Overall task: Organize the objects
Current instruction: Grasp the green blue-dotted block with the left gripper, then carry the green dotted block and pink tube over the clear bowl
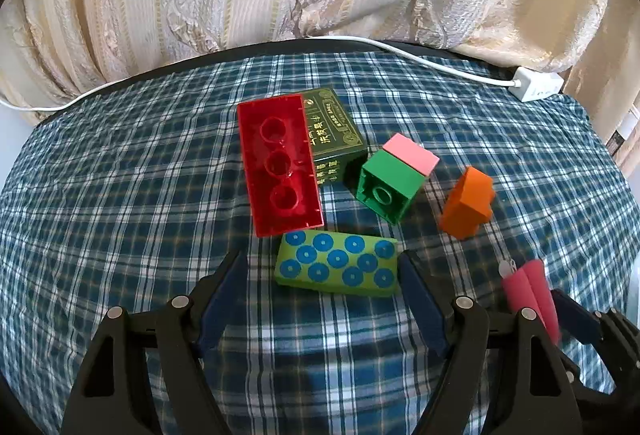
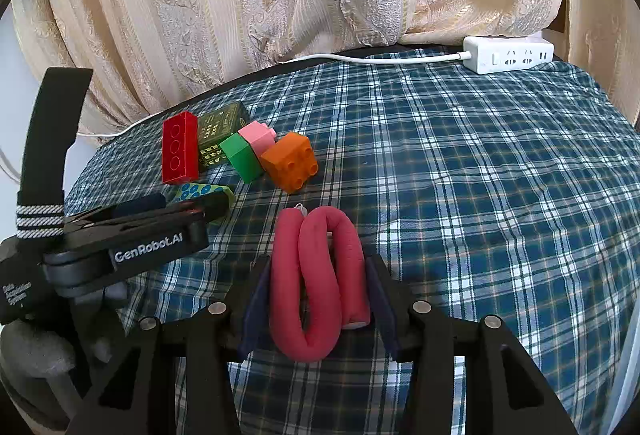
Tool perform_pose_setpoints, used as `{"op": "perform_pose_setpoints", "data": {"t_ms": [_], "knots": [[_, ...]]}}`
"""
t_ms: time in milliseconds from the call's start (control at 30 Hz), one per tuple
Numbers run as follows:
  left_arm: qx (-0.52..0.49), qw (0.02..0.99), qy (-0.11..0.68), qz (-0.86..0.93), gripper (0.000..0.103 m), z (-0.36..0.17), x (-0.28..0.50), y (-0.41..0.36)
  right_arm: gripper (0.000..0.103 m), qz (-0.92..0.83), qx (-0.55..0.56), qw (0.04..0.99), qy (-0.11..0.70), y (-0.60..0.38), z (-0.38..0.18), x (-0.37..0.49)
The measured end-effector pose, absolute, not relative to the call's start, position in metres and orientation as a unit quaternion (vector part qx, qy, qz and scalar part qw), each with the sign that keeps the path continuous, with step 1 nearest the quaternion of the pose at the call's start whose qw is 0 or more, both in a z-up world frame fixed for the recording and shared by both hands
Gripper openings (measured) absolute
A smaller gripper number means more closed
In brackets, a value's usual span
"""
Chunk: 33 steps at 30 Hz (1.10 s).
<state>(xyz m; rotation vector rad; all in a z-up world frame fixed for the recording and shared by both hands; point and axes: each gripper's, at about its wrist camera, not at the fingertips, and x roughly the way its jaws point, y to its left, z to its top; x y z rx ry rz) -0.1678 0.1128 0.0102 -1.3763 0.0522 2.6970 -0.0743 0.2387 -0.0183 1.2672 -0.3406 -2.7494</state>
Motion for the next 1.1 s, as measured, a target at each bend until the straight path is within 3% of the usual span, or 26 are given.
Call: {"op": "perform_pose_setpoints", "data": {"t_ms": [333,500,1100], "knots": [[-0.453,0.066,0.021,0.889,0.077,0.005,-0.172,0.113,0.051,-0.901,0.416,0.048,-0.111,0.238,-0.019,-0.074],[-0.446,0.076,0.024,0.892,0.061,0.006,-0.171,0.114,0.051,-0.902,0.415,0.048,-0.111,0.238,-0.019,-0.074],[-0.431,0.091,0.014,0.898,0.061,0.027,-0.140,0.115,0.051,-0.902,0.413,0.049,-0.112,0.238,-0.017,-0.074]]}}
